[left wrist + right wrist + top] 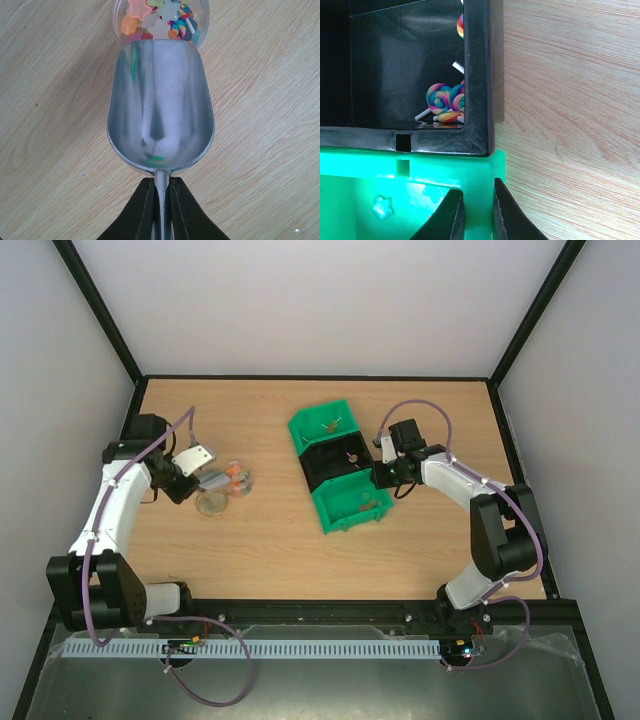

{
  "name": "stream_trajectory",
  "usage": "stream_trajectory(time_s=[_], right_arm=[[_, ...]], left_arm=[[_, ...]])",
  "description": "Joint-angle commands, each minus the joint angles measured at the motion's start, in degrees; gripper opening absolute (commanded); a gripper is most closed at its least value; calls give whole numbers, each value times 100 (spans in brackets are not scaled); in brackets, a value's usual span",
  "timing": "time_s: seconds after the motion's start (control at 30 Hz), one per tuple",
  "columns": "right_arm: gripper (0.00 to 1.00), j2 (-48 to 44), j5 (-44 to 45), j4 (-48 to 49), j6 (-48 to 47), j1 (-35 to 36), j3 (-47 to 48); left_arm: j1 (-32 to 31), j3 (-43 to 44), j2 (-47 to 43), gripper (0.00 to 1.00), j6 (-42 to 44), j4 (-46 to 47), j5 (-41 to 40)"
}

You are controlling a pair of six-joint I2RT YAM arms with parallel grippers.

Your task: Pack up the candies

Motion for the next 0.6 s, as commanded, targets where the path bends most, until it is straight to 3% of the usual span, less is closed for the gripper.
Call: stream_trajectory(time_s=[0.0, 0.23, 0.57], right_arm=[[1, 8, -59, 87, 57, -20, 216], [1, 50, -23, 44, -324, -132, 308], [5, 446, -624, -565, -2227, -1063, 826]], left_arm=[[-41, 129, -54, 2, 119, -180, -207], [-47, 288, -313, 2, 138, 104, -11], [-21, 1015, 421, 2, -929, 655, 810]])
